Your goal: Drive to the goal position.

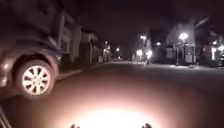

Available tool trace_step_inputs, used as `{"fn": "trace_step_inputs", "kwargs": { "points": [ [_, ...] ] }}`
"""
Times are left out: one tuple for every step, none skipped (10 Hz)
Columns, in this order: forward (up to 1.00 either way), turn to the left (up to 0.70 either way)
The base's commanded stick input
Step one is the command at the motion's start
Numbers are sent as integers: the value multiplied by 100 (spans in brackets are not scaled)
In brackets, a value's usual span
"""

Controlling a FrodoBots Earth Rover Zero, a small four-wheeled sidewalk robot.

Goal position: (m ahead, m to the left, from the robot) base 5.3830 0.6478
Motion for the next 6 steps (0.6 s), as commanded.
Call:
{"fn": "trace_step_inputs", "kwargs": {
  "points": [
    [100,0],
    [100,0],
    [100,-4],
    [100,-31],
    [100,-25],
    [100,-9]
  ]
}}
